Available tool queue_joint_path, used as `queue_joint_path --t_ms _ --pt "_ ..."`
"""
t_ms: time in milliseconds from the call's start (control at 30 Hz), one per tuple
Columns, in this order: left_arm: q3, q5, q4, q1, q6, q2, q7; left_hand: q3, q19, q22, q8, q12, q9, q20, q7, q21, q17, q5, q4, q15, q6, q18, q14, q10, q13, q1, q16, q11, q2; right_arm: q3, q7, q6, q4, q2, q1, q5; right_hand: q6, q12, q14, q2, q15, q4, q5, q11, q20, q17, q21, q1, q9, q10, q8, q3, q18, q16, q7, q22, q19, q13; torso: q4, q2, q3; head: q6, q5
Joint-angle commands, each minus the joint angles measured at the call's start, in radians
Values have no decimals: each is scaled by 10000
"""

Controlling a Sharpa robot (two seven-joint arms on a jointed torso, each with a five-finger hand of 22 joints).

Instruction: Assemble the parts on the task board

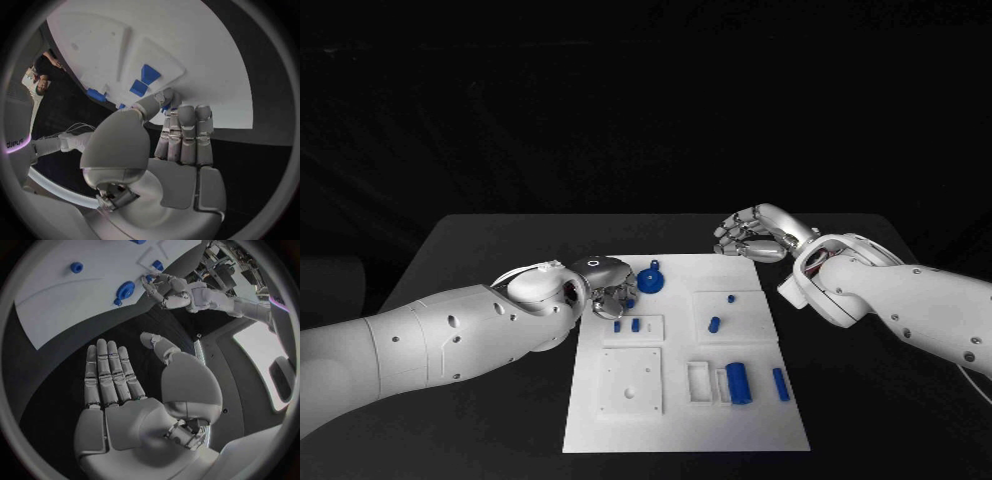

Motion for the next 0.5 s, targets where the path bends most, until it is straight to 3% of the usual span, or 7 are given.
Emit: queue_joint_path --t_ms 33,333,500 --pt "-20 158 -6 -38 160 -22 -142 46 -89 170 -105 -98 -44 -382 40 -7 -15 -75 27 30 -210 75 -94 -154 -32 10 -43 46 -167 4 102 100 12 -10 -4 -31 -55 -62 93 -10 -3 -26 52 -9 60 -13 -34 32 -13 55 68 29 66 -43 -23 12 -25 -9 5 -3 2 3 -7" --pt "-19 191 -94 -38 -40 -59 -330 61 -218 186 -356 -382 -200 -170 -72 -21 -25 -186 130 263 -830 165 -310 -786 -181 139 -41 290 -487 3 53 171 -4 -37 -4 -86 -58 -73 84 -23 0 -43 45 -11 60 -17 -41 46 -16 48 68 29 69 -49 -23 15 -31 -11 4 0 -10 16 -13" --pt "-16 196 -91 -39 -198 -121 -374 75 -239 186 -408 -360 -231 -95 -107 -18 -27 -202 174 330 -1002 221 -344 -981 -230 207 -23 356 -536 3 44 189 -1 -61 -4 -123 -58 -87 80 -19 5 -96 8 -12 62 -20 -51 97 -20 47 70 37 74 -52 -25 25 -38 -11 5 2 -9 34 -22"
